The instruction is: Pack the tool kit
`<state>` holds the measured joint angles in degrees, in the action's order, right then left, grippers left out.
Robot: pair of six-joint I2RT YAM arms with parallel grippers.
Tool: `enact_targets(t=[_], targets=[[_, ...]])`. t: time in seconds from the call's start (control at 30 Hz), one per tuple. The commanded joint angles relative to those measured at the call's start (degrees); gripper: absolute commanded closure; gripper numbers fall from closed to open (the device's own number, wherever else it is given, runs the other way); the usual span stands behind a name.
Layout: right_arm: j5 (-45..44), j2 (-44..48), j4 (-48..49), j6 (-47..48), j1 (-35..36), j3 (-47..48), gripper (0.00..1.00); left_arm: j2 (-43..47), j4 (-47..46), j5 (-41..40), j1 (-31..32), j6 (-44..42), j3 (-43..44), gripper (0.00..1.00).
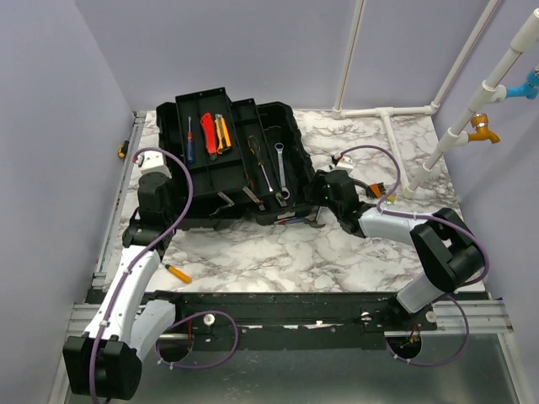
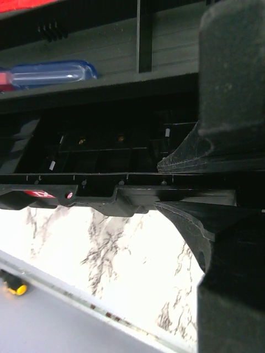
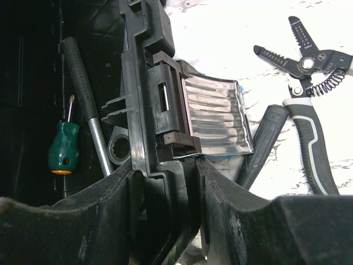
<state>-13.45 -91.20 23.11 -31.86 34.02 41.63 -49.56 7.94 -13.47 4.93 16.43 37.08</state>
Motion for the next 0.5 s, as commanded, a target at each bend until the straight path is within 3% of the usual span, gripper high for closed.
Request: enact_targets(t=[0.0, 0.2, 0.47], targets=[[6.1, 0.0, 4.0, 4.1, 6.7, -0.7, 0.63, 2.4, -8.8, -5.2, 8.8, -1.4, 8.7, 1.00], [6.7, -0.2, 4.8, 5.1, 8.4, -0.4, 0.63, -0.5, -5.8, -15.5, 17.7, -8.9, 14.2, 1.00], [10.7, 0.7, 8.3, 6.9, 10.1, -1.4, 0.63, -7.1, -2.4, -14.9, 25.1, -16.2, 21.8, 1.00]])
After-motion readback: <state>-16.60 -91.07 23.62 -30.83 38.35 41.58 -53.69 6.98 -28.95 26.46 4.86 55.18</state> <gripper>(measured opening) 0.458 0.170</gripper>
